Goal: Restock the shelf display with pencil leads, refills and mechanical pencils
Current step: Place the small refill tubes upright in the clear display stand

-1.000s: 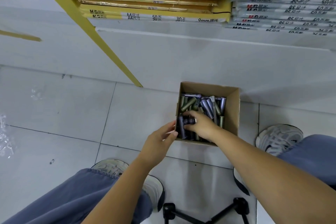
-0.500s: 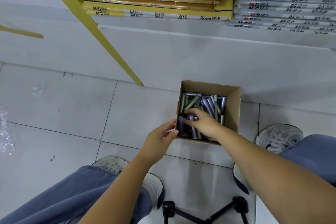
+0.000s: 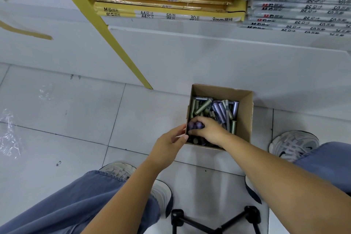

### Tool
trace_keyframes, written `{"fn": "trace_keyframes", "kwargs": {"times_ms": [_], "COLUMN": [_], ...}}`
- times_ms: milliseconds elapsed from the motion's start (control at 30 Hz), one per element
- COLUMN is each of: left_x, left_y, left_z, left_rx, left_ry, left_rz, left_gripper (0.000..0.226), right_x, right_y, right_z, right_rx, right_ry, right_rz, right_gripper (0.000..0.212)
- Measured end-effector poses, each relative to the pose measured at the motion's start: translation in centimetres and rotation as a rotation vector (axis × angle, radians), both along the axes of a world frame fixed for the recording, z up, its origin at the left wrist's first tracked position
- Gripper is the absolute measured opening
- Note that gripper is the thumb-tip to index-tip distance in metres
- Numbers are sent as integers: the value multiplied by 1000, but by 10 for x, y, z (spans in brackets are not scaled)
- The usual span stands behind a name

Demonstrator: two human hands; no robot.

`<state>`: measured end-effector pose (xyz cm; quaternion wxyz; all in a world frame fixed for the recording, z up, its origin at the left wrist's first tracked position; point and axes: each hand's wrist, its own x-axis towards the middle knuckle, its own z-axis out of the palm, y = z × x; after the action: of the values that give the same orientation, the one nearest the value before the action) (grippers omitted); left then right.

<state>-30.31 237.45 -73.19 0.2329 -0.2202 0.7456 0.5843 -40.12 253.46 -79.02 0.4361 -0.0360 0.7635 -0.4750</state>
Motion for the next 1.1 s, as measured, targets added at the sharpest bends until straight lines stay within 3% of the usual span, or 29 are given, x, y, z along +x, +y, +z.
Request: {"fn": "trace_keyframes", "kwargs": {"times_ms": [200,300,400,533,600,767,867,1100], "left_x": [-6,-19,-39,-54,-57,-59,-62,-66], "left_y": [0,5,12,17,20,30,31,27], "left_z": [5,28,68,112,134,195,237,323], "left_rx": [-75,-183,8,373,464,569,602,535], "left_ry": [28,197,239,90,88,196,280,476], "left_rz": [-18,-48,-129,-141,-118,-92,-89,-113], "left_gripper": [43,49,46,32,28,28,21,21], "right_x": [-8,-17,-25,-24,-22,-14,-8,-10], "right_y": [8,14,15,14,16,16,13,21], "right_z": [25,60,107,170,199,269,315,399], "right_rx": [-81,-140,-199,-273,-343,-498,-537,-461], "right_ry": [3,29,98,228,293,432,559,775], "right_rz": [-186,-166,-129,-136,-191,-312,-247,-156], "right_gripper": [17,18,18,24,28,31,32,9]}}
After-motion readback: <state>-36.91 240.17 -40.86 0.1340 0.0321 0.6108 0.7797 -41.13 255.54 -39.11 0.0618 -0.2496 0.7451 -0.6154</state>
